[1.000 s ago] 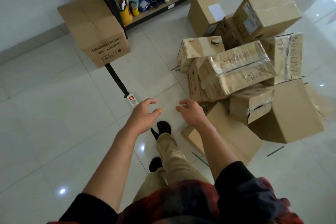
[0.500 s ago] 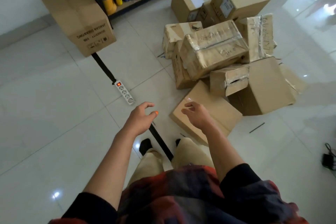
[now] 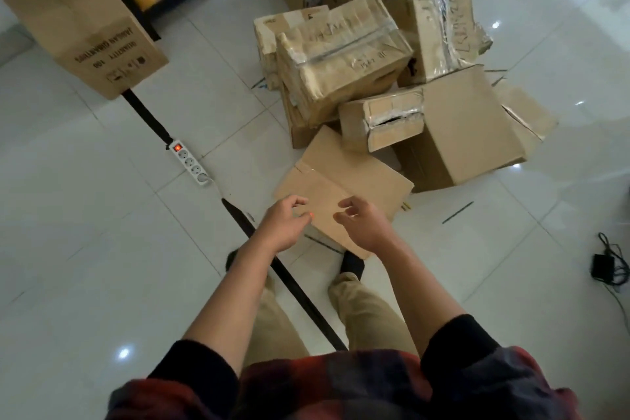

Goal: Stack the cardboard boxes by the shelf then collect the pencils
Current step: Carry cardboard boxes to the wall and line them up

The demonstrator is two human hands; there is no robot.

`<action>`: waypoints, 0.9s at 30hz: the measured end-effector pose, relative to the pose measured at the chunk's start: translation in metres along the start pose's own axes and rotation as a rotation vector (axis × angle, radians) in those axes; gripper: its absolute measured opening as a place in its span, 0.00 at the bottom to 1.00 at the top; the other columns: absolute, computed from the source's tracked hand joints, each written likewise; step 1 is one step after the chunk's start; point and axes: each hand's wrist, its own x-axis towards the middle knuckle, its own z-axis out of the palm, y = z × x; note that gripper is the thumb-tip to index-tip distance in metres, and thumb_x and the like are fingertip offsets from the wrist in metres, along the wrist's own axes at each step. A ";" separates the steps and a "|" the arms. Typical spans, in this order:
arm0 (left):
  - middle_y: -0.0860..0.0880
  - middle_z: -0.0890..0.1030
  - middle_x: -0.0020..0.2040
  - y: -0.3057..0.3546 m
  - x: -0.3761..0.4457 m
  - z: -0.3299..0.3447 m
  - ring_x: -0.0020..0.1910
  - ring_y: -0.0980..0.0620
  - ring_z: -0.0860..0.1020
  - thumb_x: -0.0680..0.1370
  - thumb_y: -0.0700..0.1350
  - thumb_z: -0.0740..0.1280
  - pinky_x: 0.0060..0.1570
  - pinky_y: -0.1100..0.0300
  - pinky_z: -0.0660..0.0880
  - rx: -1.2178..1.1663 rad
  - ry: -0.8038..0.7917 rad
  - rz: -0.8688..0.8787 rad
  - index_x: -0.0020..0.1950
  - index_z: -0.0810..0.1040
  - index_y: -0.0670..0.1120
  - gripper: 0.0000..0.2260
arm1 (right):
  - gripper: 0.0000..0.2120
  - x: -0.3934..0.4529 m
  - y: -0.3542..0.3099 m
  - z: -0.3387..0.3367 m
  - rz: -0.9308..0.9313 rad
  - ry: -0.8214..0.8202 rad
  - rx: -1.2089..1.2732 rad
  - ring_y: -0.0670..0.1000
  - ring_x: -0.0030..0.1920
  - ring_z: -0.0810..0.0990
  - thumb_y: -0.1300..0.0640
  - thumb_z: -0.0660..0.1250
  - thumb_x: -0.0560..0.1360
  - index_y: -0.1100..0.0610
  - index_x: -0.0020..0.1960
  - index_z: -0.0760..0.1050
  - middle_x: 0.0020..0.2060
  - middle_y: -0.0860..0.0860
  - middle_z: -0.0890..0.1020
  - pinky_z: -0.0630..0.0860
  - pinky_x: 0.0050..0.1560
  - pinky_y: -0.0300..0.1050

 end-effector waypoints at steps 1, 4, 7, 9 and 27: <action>0.49 0.71 0.71 0.006 0.002 0.016 0.68 0.50 0.70 0.80 0.49 0.66 0.58 0.60 0.65 -0.034 -0.008 -0.004 0.68 0.73 0.50 0.17 | 0.17 0.000 0.010 -0.005 0.007 -0.009 -0.021 0.50 0.56 0.75 0.50 0.66 0.79 0.53 0.66 0.73 0.60 0.53 0.77 0.72 0.57 0.45; 0.49 0.71 0.71 0.023 0.011 0.071 0.67 0.50 0.70 0.80 0.49 0.66 0.56 0.59 0.66 -0.106 -0.043 -0.027 0.68 0.72 0.50 0.17 | 0.18 0.006 0.051 -0.028 0.058 -0.034 -0.055 0.53 0.58 0.76 0.50 0.66 0.78 0.53 0.66 0.73 0.60 0.53 0.77 0.74 0.61 0.49; 0.49 0.71 0.71 0.021 0.016 0.103 0.68 0.49 0.70 0.80 0.49 0.66 0.58 0.59 0.66 -0.086 -0.078 -0.079 0.69 0.72 0.50 0.18 | 0.17 0.015 0.084 -0.040 0.095 -0.048 -0.069 0.54 0.58 0.77 0.51 0.66 0.78 0.55 0.66 0.73 0.61 0.54 0.78 0.73 0.55 0.44; 0.49 0.71 0.70 0.014 0.023 0.113 0.69 0.49 0.70 0.80 0.48 0.66 0.57 0.59 0.66 -0.045 -0.089 -0.116 0.69 0.72 0.49 0.18 | 0.17 0.024 0.102 -0.040 0.130 -0.053 -0.042 0.53 0.56 0.77 0.52 0.66 0.78 0.55 0.65 0.73 0.60 0.54 0.78 0.72 0.52 0.43; 0.45 0.58 0.77 -0.084 0.215 0.129 0.73 0.43 0.61 0.78 0.46 0.66 0.70 0.48 0.64 0.489 -0.037 -0.007 0.76 0.62 0.48 0.28 | 0.33 0.182 0.212 0.067 0.250 0.124 -0.037 0.64 0.68 0.68 0.52 0.68 0.76 0.52 0.77 0.57 0.73 0.61 0.57 0.68 0.66 0.55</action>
